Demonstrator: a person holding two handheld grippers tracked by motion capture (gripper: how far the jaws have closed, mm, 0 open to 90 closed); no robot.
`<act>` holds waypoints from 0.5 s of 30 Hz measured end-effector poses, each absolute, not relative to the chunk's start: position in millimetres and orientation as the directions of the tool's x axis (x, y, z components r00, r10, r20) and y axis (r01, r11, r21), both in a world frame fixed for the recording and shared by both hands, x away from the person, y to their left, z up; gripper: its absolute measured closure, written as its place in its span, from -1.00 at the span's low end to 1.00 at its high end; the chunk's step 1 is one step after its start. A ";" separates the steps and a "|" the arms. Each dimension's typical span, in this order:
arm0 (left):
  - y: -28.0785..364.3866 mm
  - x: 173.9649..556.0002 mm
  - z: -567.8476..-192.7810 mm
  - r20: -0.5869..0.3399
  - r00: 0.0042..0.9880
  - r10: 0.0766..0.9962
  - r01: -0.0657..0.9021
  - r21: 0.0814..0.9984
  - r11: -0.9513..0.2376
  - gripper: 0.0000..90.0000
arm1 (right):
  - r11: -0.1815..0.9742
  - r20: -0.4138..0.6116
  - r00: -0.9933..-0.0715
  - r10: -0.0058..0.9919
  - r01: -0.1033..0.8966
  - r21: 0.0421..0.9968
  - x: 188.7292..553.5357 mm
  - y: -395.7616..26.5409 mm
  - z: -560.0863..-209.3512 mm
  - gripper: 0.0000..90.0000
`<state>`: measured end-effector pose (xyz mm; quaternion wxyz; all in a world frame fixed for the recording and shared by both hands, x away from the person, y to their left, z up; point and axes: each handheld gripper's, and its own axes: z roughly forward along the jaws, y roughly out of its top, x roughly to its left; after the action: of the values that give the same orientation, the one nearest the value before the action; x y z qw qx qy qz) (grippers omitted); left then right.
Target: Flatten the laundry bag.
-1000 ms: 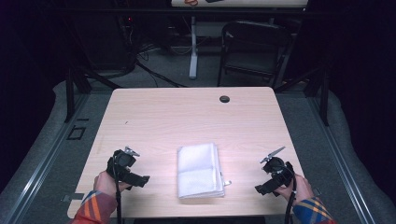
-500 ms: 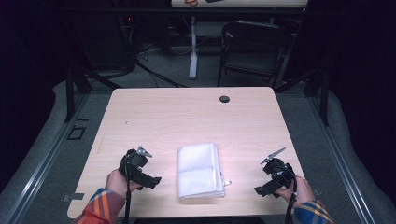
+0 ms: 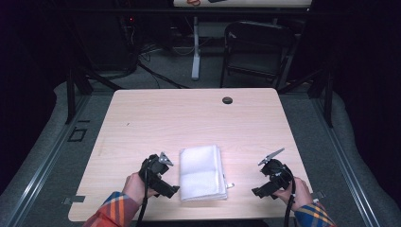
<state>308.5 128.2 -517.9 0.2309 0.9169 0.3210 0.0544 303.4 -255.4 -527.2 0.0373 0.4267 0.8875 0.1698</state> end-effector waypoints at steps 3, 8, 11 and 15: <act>123.0 307.6 -517.5 -0.052 0.797 0.602 0.554 0.460 -0.694 -0.98 | 0.560 0.093 -0.622 0.777 0.751 0.350 303.7 -253.1 -529.1 -0.89; 112.0 305.9 -517.8 -0.070 0.813 0.578 0.537 0.472 -0.699 -0.95 | 0.565 0.104 -0.630 0.770 0.748 0.348 307.3 -245.7 -528.6 -0.88; 106.1 304.5 -519.1 -0.080 0.835 0.544 0.512 0.474 -0.717 -0.91 | 0.586 0.108 -0.647 0.755 0.739 0.333 308.8 -244.1 -526.7 -0.88; 100.5 303.2 -517.7 -0.085 0.847 0.525 0.493 0.496 -0.715 -0.93 | 0.595 0.111 -0.659 0.744 0.728 0.339 310.7 -235.7 -527.4 -0.86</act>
<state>303.2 100.5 -517.7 0.2589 0.9254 0.2752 0.0313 310.7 -235.7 -527.4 0.0211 0.4122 0.8929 0.1801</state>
